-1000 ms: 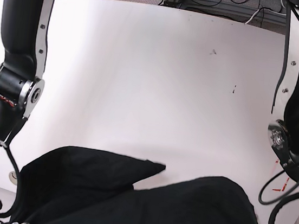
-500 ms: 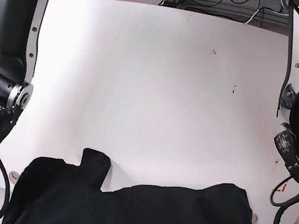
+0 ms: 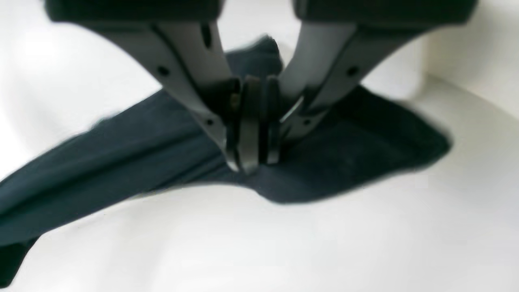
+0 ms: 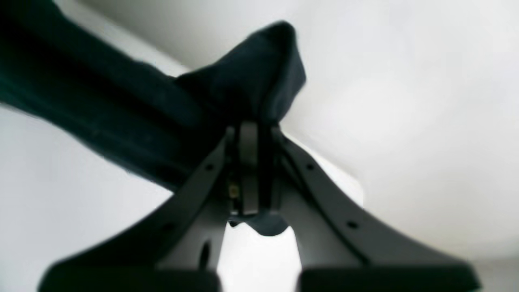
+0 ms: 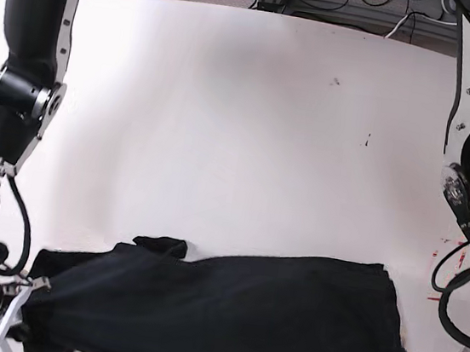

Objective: Layout the t-shirt on the table in an organized manner, then fold the t-shirt properly
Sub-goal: 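Lift the shirt with both grippers and swing it toward the robot, then lay the shirt down lengthwise between both grippers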

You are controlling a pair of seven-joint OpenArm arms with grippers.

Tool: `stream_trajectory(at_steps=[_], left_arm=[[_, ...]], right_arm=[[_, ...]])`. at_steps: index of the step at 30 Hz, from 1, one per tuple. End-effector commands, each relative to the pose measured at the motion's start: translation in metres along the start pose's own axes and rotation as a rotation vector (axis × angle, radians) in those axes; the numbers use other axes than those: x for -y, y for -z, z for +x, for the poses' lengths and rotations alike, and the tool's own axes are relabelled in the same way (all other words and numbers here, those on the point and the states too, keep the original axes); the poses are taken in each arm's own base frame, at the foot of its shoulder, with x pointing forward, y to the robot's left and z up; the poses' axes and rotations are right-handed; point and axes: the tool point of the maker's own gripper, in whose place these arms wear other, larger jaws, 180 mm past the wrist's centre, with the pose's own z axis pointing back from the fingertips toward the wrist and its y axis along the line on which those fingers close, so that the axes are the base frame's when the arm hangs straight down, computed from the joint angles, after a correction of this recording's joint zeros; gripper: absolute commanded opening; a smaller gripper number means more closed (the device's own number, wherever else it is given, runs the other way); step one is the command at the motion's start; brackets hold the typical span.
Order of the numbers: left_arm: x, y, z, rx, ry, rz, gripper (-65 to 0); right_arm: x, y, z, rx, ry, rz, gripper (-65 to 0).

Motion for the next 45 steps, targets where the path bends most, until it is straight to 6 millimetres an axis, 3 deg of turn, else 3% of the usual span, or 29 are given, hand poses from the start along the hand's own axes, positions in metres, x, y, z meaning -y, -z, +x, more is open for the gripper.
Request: stream_trajectory(at_steps=[1, 4, 12, 13, 23, 28, 34, 45], left_arm=[[0.001, -0.008, 0.000, 0.028, 0.033, 0.021, -65.0], [0.001, -0.014, -0.046, -0.038, 0.017, 0.038, -65.0], [0.020, -0.023, -0.140, -0.155, -0.090, -0.010, -65.0], [0.024, -0.027, -0.155, -0.176, -0.102, -0.013, -65.0], [0.053, -0.069, -0.251, -0.334, -0.190, -0.017, -65.0], [0.064, -0.089, -0.284, -0.383, -0.256, -0.027, -65.0], [0.074, -0.107, -0.310, -0.428, -0.313, -0.040, -65.0], [0.087, -0.106, -0.322, -0.439, -0.354, -0.062, -64.6]], right_arm=[[0.004, -0.020, -0.008, 0.036, -0.005, -0.062, -65.0], [-0.011, -0.022, -0.045, -0.011, 0.014, -0.056, -65.0], [-0.055, -0.028, -0.102, -0.104, -0.002, -0.004, -65.0], [-0.067, -0.030, -0.110, -0.105, 0.013, 0.021, -65.0], [-0.125, -0.049, -0.189, -0.227, 0.102, 0.160, -65.0], [-0.144, -0.062, -0.222, -0.289, 0.151, 0.207, -65.0], [-0.158, -0.073, -0.246, -0.341, 0.181, 0.240, -64.5], [-0.177, -0.082, -0.264, -0.346, 0.209, 0.277, -64.4]])
